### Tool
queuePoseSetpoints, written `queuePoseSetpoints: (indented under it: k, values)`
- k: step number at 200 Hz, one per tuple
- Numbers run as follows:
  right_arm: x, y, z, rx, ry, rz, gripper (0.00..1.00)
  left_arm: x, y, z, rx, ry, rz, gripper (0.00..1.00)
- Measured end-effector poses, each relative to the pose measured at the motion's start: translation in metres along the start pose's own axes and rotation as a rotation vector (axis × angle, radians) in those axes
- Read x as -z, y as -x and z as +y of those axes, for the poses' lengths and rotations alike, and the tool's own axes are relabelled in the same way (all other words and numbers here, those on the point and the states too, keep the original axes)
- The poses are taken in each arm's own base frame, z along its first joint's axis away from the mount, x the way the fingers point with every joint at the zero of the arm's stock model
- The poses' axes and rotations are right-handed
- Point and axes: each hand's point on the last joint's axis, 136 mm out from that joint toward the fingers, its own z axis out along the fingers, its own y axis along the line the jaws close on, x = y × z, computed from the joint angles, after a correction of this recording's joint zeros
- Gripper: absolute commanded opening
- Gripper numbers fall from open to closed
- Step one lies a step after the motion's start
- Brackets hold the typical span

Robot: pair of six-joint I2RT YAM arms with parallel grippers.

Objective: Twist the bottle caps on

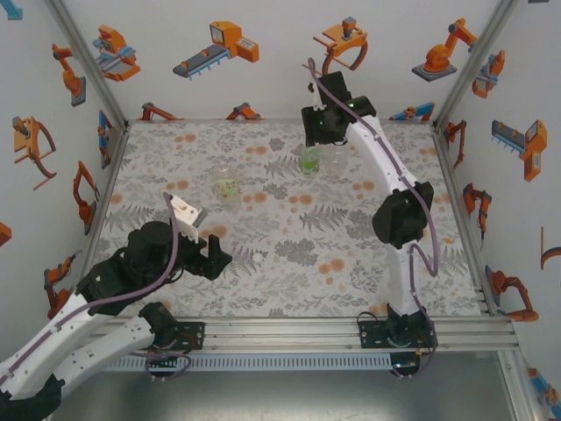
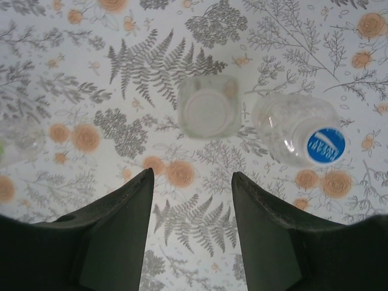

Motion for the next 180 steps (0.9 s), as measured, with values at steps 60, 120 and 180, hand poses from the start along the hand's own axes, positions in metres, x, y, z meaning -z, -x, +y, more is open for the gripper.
queuePoseSetpoints:
  k: [60, 120, 180]
  values:
    - [0.025, -0.027, 0.079, 0.069, 0.125, -0.056, 0.55, 0.036, -0.021, 0.022, 0.168, 0.04, -0.081, 0.73]
    - [0.001, -0.07, 0.163, 0.064, 0.251, -0.095, 0.73, 0.073, -0.016, 0.033, 0.244, 0.017, -0.248, 0.73]
    - [0.004, -0.081, 0.239, 0.113, 0.308, -0.282, 0.87, 0.086, -0.017, 0.04, 0.277, 0.015, -0.32, 0.73]
